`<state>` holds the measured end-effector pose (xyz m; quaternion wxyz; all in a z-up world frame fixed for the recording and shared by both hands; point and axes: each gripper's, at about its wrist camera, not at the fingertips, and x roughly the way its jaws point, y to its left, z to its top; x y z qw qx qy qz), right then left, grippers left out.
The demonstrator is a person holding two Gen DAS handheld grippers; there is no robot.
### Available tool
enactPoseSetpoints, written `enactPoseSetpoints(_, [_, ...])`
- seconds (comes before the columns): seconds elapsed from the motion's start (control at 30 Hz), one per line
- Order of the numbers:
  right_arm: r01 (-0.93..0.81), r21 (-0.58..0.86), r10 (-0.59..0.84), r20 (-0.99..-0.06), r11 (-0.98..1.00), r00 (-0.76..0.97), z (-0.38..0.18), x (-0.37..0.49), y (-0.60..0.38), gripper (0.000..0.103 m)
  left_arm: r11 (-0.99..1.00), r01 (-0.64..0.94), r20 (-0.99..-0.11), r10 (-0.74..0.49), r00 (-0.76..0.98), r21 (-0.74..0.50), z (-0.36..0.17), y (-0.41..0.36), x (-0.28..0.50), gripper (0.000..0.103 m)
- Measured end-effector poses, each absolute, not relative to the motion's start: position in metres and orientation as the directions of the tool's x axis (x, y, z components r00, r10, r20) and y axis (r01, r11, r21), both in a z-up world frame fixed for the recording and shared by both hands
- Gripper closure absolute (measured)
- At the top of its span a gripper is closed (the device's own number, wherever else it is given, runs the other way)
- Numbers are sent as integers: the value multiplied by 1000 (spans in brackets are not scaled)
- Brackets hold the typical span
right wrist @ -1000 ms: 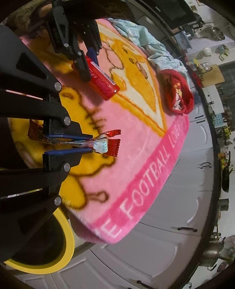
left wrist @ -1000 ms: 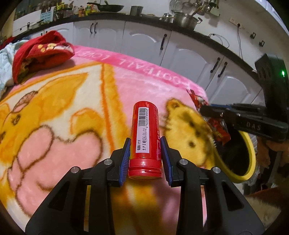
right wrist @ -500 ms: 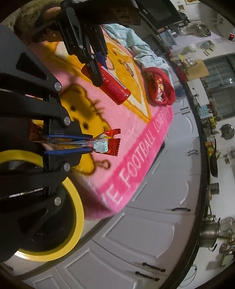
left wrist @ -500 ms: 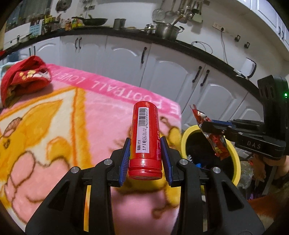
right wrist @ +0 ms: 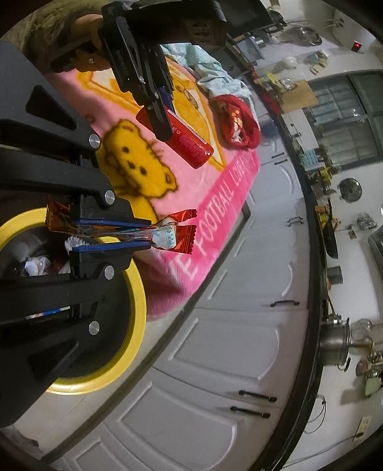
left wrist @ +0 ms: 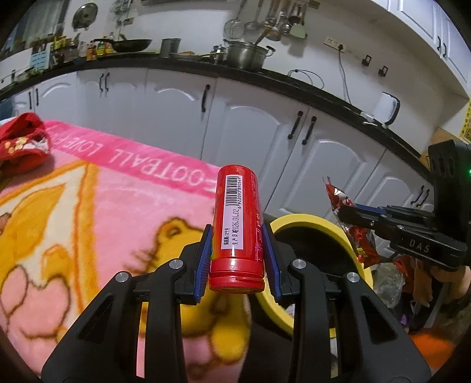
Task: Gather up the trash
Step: 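Carry the red can and snack wrapper over the yellow bin and open both grippers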
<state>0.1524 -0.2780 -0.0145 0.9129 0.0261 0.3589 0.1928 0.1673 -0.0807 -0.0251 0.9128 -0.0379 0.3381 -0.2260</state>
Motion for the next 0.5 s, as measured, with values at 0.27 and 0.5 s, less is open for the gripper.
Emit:
enactPoseSetpoints(0.27, [-281, 196, 340, -639, 939, 691, -17, 140, -309, 94, 874, 429, -588, -475, 655, -227, -23, -112, 168, 78])
enactPoseSetpoints(0.5, [-247, 198, 316, -639, 949, 702, -22, 132, -329, 94, 859, 461, -588, -495, 640, -223, -26, -137, 168, 78])
